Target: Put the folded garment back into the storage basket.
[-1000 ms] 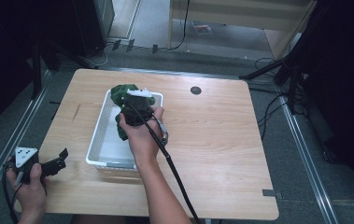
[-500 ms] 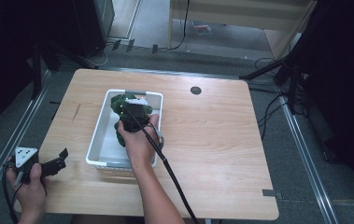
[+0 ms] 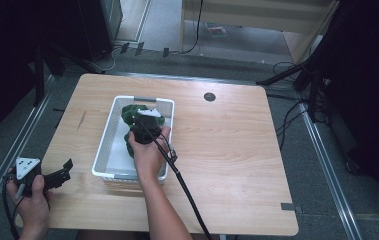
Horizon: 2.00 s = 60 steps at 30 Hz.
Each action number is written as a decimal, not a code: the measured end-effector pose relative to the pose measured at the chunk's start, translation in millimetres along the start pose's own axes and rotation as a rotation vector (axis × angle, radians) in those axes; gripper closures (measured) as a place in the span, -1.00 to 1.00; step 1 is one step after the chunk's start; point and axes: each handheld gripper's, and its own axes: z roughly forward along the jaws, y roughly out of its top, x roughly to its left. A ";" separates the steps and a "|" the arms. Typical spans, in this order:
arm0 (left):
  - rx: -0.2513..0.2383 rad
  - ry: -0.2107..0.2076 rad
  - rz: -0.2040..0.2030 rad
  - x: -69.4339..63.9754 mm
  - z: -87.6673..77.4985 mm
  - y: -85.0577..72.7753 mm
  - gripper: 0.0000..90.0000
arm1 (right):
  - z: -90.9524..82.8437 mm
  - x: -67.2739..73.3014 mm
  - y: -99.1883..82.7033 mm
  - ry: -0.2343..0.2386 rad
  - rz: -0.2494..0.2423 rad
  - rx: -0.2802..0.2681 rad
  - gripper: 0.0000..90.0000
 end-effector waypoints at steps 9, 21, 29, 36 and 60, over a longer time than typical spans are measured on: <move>0.001 0.002 0.001 -0.3 -0.1 0.0 -0.99 | 7.0 1.1 -3.7 0.004 0.002 0.062 0.09; 0.001 -0.001 0.001 0.0 0.0 0.0 -0.99 | -5.9 -1.2 4.4 0.048 0.044 0.059 -0.95; 0.001 0.002 0.002 -0.4 0.0 0.1 -0.99 | -27.8 0.4 13.3 0.066 0.009 -0.005 -1.00; 0.002 0.001 0.002 -0.5 0.0 0.1 -0.99 | -45.8 -5.0 19.3 0.060 0.002 -0.035 -1.00; 0.003 0.002 0.004 -0.8 0.0 0.1 -0.99 | -95.5 -63.2 26.2 -0.034 -0.016 -0.100 -1.00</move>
